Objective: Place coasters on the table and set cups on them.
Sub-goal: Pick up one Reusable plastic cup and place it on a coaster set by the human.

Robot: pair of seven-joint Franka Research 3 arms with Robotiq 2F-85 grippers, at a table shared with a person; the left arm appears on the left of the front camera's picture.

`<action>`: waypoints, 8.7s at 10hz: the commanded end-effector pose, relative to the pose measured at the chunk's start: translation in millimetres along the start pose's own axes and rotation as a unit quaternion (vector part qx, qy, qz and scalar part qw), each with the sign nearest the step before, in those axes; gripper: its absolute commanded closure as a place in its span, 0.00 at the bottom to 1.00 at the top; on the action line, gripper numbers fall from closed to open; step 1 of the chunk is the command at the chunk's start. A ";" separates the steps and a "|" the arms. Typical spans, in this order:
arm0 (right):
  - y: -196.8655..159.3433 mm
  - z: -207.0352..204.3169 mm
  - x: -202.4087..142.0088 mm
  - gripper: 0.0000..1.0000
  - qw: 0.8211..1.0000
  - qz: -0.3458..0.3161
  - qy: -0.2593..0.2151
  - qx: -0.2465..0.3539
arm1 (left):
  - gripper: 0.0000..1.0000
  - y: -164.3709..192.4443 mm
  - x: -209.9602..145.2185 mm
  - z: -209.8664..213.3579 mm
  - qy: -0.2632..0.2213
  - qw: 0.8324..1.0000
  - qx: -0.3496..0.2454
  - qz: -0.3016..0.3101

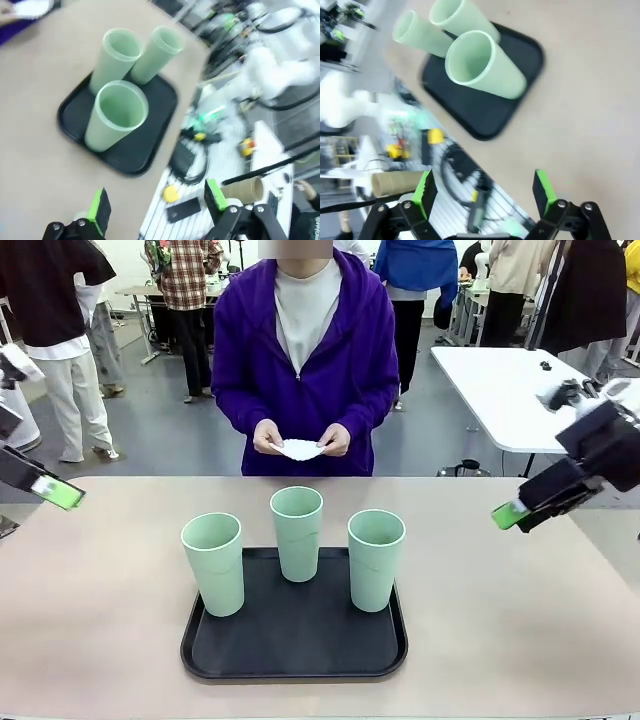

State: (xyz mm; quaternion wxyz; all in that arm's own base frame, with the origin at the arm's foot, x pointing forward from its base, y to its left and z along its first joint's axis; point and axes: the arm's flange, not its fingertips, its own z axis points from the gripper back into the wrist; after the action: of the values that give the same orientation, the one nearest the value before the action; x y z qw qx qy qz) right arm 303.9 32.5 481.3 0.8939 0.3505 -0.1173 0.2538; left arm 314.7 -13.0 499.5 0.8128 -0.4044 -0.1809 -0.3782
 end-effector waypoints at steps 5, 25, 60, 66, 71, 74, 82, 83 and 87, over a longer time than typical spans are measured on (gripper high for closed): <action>-84.9 29.4 -47.5 0.00 0.942 -0.185 -0.115 0.256 | 0.00 119.8 -50.6 39.7 -0.079 0.936 -0.268 0.215; -129.6 52.0 -87.6 0.00 0.929 -0.258 -0.157 0.214 | 0.00 170.0 -120.3 75.4 -0.117 0.900 -0.218 0.360; 4.8 -68.5 63.0 0.00 0.936 0.295 0.152 -0.117 | 0.00 170.0 -120.3 75.4 -0.117 0.900 -0.218 0.360; 12.7 -54.7 63.5 0.00 0.940 0.284 0.154 -0.109 | 0.00 170.0 -120.3 75.4 -0.117 0.900 -0.218 0.360; -46.9 -67.5 55.3 0.00 0.900 0.429 -0.048 0.053 | 0.00 170.0 -120.3 75.4 -0.117 0.900 -0.218 0.360; -90.5 -82.2 38.1 0.00 0.867 0.466 -0.135 0.114 | 0.00 170.0 -120.3 75.4 -0.117 0.900 -0.218 0.360; -142.1 -149.8 15.1 0.00 0.863 0.477 -0.138 0.090 | 0.00 170.0 -120.3 75.4 -0.117 0.900 -0.218 0.360; -139.9 -149.9 15.0 0.00 0.865 0.476 -0.136 0.080 | 0.00 170.0 -120.3 75.4 -0.117 0.900 -0.218 0.360; -142.2 -145.4 12.9 0.00 0.868 0.470 -0.127 0.097 | 0.00 170.0 -120.3 75.4 -0.117 0.900 -0.218 0.360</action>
State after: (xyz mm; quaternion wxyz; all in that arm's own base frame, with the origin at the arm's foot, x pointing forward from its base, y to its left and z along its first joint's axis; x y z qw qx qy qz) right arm 396.1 51.0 301.8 0.6129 0.3613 -0.3597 0.6037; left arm 367.2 166.6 383.2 0.7624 -0.6458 -0.0256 -0.0320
